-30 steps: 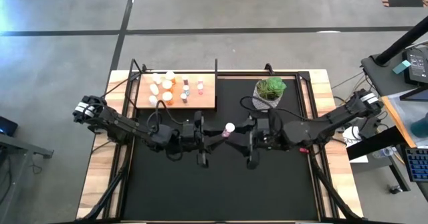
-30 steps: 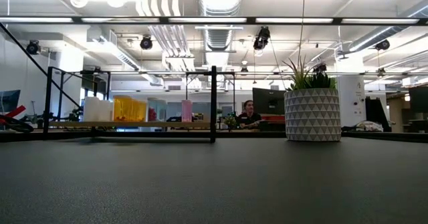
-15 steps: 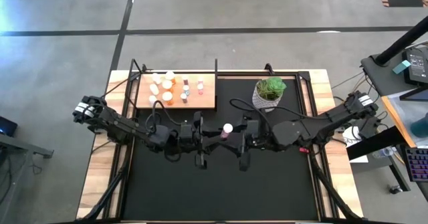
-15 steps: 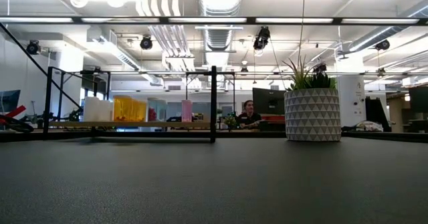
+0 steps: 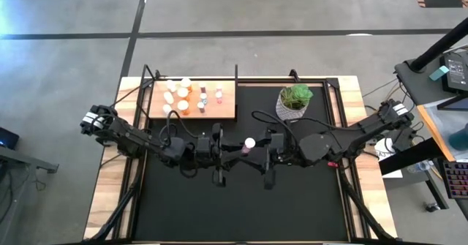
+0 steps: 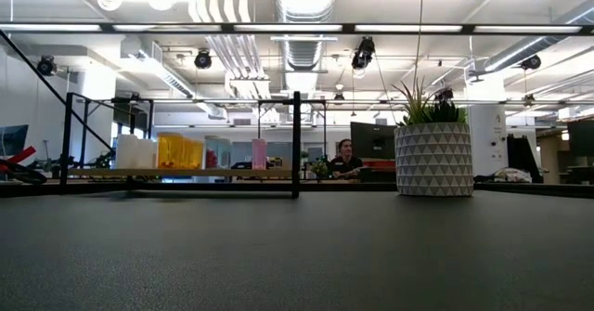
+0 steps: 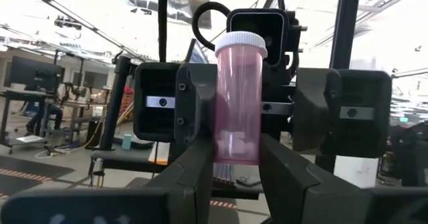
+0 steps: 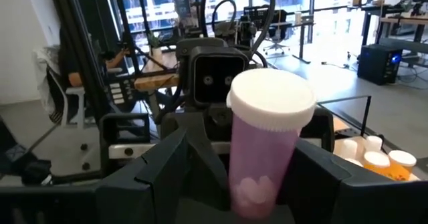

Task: Pick and place medicine bottles onto shelf by color
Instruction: Put the pink pill bottle on the shelf aligned with the other pink pill bottles

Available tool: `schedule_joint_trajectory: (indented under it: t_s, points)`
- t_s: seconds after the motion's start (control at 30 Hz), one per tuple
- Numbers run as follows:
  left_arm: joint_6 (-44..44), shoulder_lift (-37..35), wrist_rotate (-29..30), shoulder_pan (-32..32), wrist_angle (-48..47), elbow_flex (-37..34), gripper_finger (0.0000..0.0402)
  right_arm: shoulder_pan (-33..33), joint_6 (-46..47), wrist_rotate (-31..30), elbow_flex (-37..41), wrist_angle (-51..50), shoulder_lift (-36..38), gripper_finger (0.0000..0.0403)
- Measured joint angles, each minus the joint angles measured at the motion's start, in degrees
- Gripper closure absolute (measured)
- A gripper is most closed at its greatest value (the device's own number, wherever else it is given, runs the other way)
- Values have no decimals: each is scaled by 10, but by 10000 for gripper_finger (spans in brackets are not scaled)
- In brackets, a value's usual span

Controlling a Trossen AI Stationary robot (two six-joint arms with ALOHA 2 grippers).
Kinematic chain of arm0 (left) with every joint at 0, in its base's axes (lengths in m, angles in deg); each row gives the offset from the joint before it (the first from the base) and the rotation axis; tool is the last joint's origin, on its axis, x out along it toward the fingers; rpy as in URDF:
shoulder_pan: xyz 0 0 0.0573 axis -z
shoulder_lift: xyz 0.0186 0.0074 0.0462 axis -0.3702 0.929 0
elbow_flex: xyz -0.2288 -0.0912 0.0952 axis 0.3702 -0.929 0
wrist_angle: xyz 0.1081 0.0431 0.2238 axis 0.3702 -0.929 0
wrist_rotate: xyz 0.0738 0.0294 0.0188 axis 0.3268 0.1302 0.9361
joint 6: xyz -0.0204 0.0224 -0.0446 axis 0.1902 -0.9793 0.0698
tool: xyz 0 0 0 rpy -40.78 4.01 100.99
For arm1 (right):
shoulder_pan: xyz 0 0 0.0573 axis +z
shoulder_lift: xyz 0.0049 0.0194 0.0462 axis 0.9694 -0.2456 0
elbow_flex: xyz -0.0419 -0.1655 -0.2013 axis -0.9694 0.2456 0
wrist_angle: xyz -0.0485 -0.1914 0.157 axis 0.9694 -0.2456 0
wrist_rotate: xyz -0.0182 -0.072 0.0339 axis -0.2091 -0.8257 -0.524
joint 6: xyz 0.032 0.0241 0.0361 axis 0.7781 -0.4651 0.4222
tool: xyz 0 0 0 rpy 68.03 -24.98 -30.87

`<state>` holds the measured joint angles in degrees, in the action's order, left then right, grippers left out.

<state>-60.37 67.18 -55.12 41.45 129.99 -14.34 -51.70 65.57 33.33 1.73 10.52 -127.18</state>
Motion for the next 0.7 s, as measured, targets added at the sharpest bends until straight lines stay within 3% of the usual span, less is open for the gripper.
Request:
schedule_joint_trajectory:
  t_s: [0.2,0.7]
  points:
    - [0,0,-2,2,10,0,315,12,5,0,2,-42,27,200]
    - [1,-2,7,3,14,0,315,11,-7,-36,3,-20,15,200]
